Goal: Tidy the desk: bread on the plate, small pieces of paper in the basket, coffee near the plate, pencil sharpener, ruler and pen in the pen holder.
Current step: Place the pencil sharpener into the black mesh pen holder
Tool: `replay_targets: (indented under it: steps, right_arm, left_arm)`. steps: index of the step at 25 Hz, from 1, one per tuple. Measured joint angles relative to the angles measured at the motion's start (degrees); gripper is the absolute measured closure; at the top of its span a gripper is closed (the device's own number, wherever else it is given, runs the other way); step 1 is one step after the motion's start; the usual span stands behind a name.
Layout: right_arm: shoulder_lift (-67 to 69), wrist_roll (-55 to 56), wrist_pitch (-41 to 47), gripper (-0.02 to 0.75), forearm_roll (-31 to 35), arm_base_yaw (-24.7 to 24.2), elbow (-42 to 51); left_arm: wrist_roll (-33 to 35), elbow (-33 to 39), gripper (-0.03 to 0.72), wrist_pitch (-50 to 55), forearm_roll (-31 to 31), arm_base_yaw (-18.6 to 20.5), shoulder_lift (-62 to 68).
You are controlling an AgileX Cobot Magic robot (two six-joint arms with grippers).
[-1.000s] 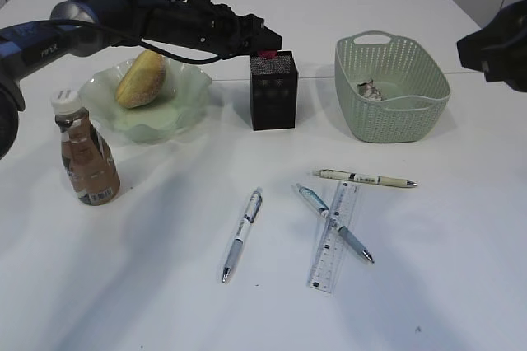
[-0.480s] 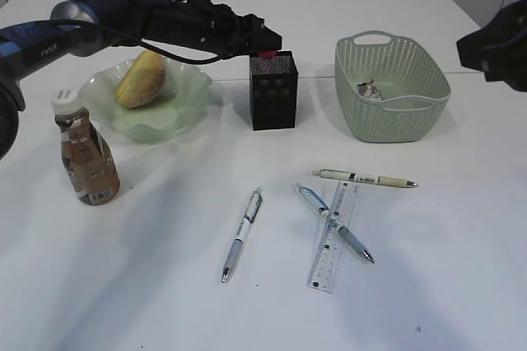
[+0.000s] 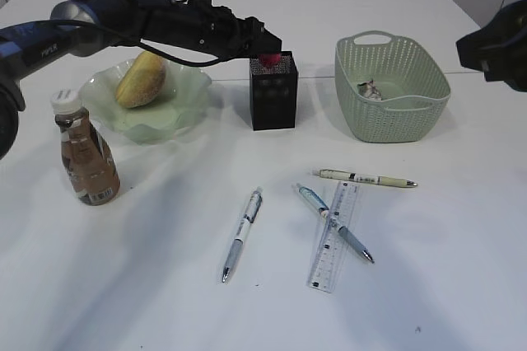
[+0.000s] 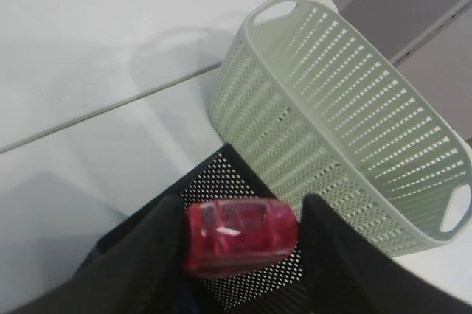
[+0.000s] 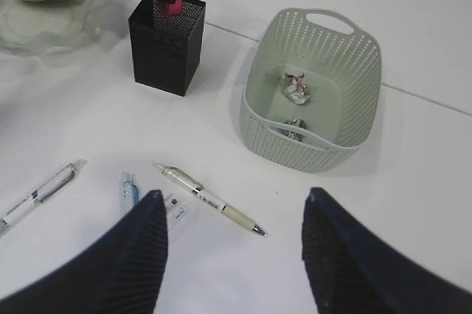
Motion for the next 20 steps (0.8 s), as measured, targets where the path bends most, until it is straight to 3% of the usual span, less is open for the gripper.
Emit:
replay_targets:
  steps: [12,20]
  right_arm:
    - [0.0,0.0,-0.1,0.279,0.1,0.0,0.0]
    - [0.0,0.0,-0.1,0.279,0.1,0.0,0.0]
  left_arm:
    - [0.0,0.0,0.325,1.6,3.2,0.0,0.0]
    - [0.0,0.0,0.325,5.2,15.9,0.0,-3.4]
